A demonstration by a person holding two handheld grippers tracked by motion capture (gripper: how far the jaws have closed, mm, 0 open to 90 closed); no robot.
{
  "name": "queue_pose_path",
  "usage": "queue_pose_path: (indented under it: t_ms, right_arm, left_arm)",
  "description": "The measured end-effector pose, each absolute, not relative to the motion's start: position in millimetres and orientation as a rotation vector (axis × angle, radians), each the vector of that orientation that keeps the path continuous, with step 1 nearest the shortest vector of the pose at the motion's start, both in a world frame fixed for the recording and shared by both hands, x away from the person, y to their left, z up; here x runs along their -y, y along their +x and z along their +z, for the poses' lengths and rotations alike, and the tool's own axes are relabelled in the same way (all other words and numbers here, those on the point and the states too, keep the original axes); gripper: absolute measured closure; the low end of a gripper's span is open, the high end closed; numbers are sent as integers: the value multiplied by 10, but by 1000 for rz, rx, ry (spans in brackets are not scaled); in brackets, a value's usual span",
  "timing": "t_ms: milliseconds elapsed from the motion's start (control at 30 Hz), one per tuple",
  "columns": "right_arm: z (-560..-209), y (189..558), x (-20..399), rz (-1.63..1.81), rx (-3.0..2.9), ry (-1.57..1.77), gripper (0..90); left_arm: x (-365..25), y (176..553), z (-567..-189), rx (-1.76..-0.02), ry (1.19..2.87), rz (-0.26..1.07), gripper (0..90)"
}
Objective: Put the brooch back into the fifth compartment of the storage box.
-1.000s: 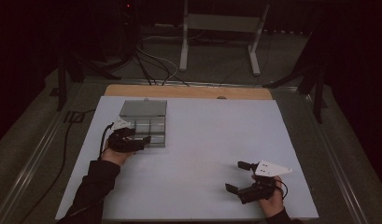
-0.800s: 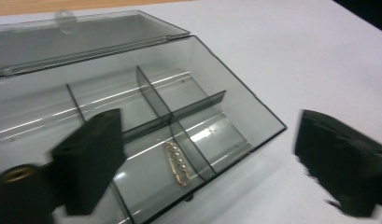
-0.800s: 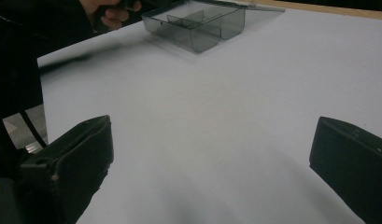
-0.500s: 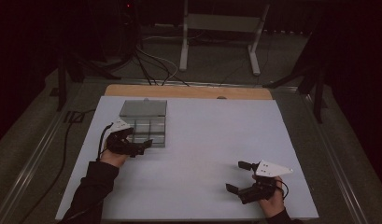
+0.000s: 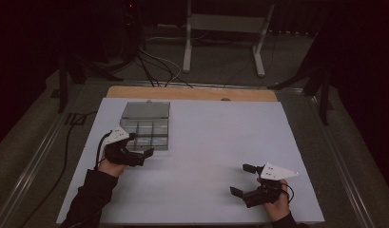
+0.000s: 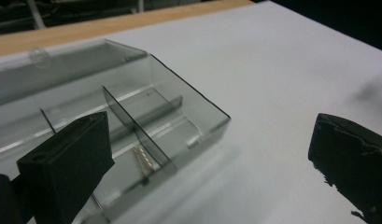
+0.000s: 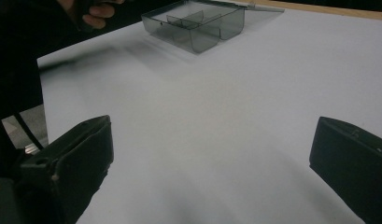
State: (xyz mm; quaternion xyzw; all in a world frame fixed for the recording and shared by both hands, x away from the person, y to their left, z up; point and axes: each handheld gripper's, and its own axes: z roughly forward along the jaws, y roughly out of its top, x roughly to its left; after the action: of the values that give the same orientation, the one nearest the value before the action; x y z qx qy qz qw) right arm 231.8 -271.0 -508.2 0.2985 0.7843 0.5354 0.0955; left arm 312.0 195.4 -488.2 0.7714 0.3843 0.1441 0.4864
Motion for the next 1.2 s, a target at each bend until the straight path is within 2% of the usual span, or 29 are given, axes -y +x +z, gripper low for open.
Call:
queue_pose_path:
  t_ms: [1200]
  right_arm:
    - [-5103,2325,2695,1581,-2339,898,0]
  left_arm:
    - [-2013,2346,-5203,-726,1972,227,11]
